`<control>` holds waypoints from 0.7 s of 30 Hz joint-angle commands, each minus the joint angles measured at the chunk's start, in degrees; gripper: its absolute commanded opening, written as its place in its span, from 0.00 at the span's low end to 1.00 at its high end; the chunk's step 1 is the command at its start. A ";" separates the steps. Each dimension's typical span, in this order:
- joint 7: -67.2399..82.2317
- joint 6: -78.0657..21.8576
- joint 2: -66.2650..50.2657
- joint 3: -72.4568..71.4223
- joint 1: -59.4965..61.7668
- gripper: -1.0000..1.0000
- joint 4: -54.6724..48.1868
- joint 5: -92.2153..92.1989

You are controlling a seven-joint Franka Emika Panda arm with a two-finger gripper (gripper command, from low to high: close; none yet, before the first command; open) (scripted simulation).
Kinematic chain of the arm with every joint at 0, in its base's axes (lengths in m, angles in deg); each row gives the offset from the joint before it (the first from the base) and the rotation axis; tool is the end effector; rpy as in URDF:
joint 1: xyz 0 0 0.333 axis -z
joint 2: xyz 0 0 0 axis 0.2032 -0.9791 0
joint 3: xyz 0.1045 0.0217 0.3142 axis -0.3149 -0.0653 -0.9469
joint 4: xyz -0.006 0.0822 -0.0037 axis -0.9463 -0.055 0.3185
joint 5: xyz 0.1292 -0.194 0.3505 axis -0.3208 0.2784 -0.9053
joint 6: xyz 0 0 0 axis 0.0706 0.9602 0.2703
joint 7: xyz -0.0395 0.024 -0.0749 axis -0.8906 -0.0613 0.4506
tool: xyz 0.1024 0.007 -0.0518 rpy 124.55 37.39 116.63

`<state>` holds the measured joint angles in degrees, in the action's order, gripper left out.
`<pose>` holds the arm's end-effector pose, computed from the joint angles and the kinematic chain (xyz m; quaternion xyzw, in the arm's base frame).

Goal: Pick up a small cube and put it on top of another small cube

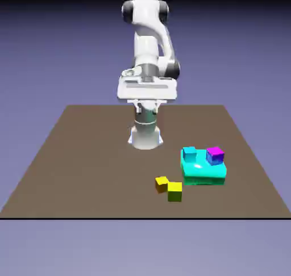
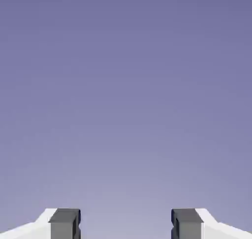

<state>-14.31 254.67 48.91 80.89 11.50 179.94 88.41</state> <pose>0.4170 0.0105 0.4356 -0.8690 0.3341 -0.3395 0.1343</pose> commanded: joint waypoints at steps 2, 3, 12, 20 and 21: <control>-2.28 -2.22 -4.16 -1.92 0.77 0.50 -1.66 0.56; -3.42 -3.32 -6.23 -2.88 1.16 0.50 -2.50 0.84; -13.67 -13.29 -24.92 -11.53 4.65 0.50 -9.98 3.36; -22.78 -22.14 -41.53 -19.22 7.74 0.50 -16.64 5.61; -23.64 -22.98 -43.10 -19.95 8.03 0.50 -17.27 5.82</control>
<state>-37.95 231.69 5.82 60.94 19.54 162.68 94.23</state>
